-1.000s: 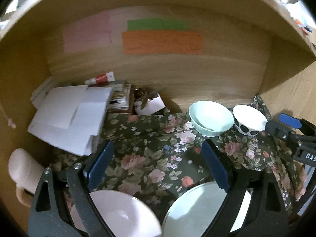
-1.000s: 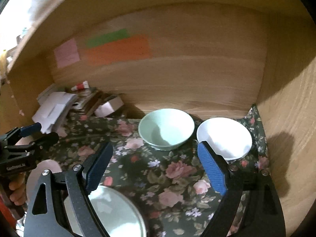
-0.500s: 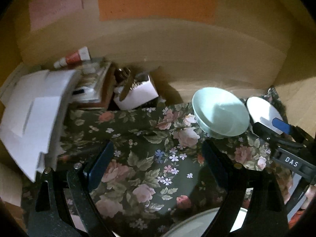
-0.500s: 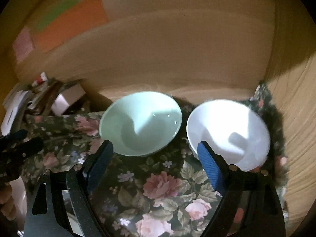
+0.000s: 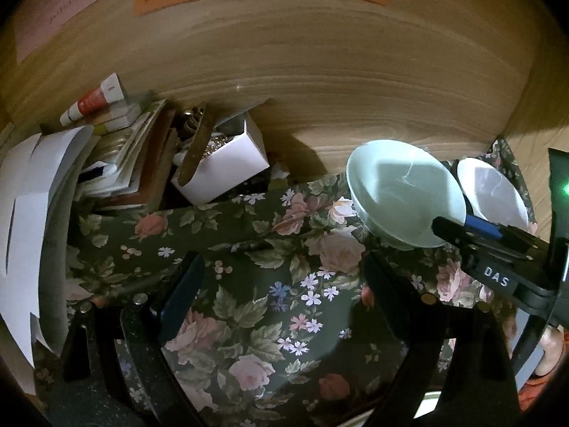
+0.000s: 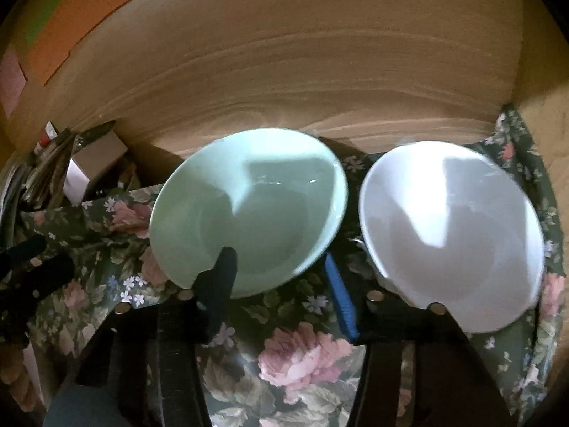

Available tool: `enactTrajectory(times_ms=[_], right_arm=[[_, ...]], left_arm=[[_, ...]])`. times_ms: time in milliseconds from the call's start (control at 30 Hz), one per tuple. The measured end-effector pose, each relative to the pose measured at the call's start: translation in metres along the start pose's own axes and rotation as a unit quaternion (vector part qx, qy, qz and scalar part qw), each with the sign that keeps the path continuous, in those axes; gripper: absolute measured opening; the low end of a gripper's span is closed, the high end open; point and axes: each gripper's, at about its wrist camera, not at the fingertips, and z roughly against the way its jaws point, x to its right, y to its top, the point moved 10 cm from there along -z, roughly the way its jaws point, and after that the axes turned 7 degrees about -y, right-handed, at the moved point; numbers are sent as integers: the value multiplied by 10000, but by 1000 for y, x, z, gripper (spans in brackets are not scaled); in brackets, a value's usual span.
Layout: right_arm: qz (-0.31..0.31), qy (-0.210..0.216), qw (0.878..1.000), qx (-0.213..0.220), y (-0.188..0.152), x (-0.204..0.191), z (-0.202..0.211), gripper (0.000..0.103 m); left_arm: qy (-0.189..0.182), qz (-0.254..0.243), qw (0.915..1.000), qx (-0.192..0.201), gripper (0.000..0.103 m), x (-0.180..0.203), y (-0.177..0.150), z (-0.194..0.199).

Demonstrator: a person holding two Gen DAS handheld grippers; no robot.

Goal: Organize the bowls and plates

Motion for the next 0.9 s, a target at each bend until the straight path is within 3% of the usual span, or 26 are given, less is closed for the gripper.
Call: enactTrajectory(times_ms=[233,333,433,533,767,900], right_arm=[[-153,13,9996,-245,2,-1,-21,43],[-226,132,9987,-436,1,-3,-31,34],[43,49,9988,-482,2,-7,-35,27],[345,57,9981,-500,0,-16,-32,26],[859,415,9930,-696,-21,-41,-11,23],[1024,559,9898,-821,-35,-49,1,22]], left_arm=[[-25,27,10000,-11,91,-4,-3,-4],[-41,75,10000,5,91,-5,-3,-4],[-52,109,9999,3,91,-7,-3,-4],[-91,154,9998,-40,91,-8,-3,-5],[-158,229,9992,-280,91,-9,-12,-18],[-310,141,9980,-535,84,-1,-18,-24]])
